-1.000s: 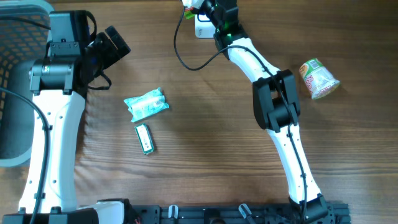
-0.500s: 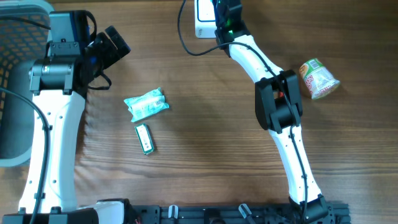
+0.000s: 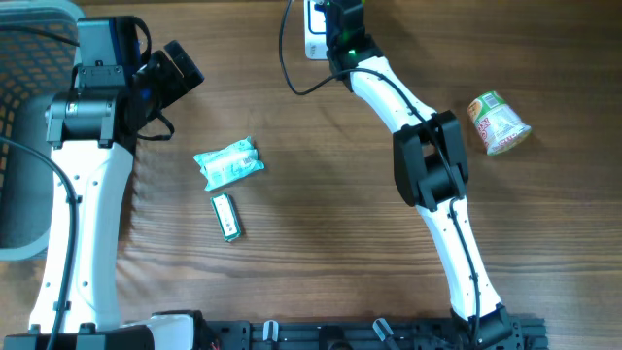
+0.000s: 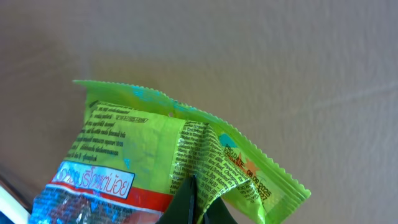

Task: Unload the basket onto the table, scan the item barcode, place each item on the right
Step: 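Hold the green bag in front of the white scanner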

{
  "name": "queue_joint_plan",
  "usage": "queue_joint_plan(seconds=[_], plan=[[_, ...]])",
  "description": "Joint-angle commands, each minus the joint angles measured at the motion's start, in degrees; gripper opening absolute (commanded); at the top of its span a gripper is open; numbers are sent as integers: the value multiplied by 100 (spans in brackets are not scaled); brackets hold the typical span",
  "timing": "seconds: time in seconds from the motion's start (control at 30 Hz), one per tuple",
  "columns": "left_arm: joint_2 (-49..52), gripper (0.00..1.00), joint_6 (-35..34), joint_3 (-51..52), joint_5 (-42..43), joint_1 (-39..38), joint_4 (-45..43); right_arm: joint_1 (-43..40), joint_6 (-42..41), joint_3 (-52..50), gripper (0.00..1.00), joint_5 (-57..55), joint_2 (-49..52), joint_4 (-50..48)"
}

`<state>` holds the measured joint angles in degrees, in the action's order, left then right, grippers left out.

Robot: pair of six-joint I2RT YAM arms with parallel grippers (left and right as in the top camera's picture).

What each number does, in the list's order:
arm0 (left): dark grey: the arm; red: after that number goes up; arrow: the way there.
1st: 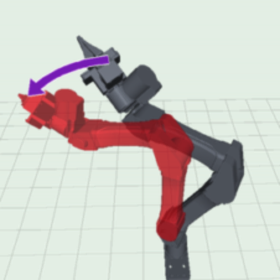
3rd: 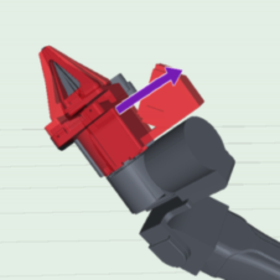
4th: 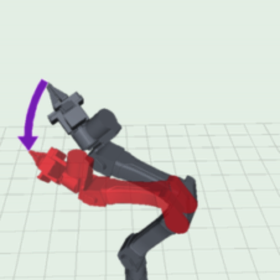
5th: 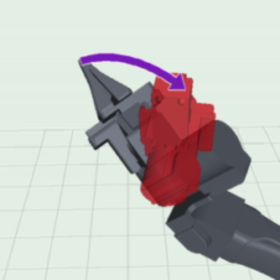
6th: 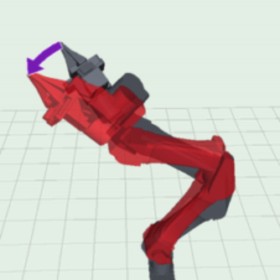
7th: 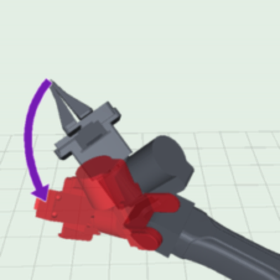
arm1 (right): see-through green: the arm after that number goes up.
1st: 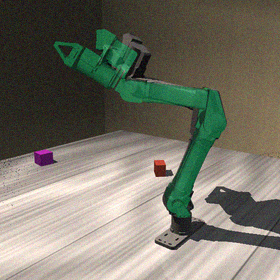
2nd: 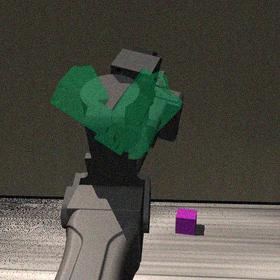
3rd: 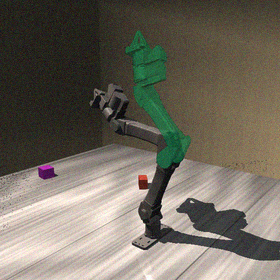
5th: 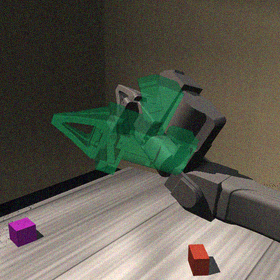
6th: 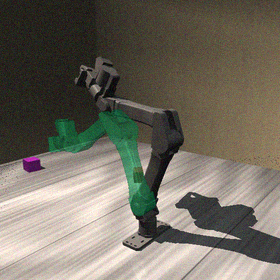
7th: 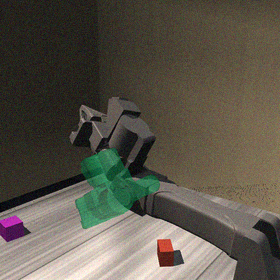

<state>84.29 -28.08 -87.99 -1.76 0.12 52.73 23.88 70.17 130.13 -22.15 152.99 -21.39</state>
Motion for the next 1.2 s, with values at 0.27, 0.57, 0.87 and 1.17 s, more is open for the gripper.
queue_joint_plan(seconds=[0.27, 0.57, 0.87, 1.17], plan=[[-103, 100, 109, -85, 24, 26, -13, 518, 129, 63, 4, 717, 116, 883], [-103, 100, 109, -85, 24, 26, -13, 584, -970, 63, 4, 448, 116, 1257], [-103, 100, 109, -85, 24, 26, -13, 568, -1014, 66, 4, 0, 20, 765], [-103, 100, 109, -85, 24, 26, -13, 568, -1088, 66, 4, -142, -1178, 1327]])
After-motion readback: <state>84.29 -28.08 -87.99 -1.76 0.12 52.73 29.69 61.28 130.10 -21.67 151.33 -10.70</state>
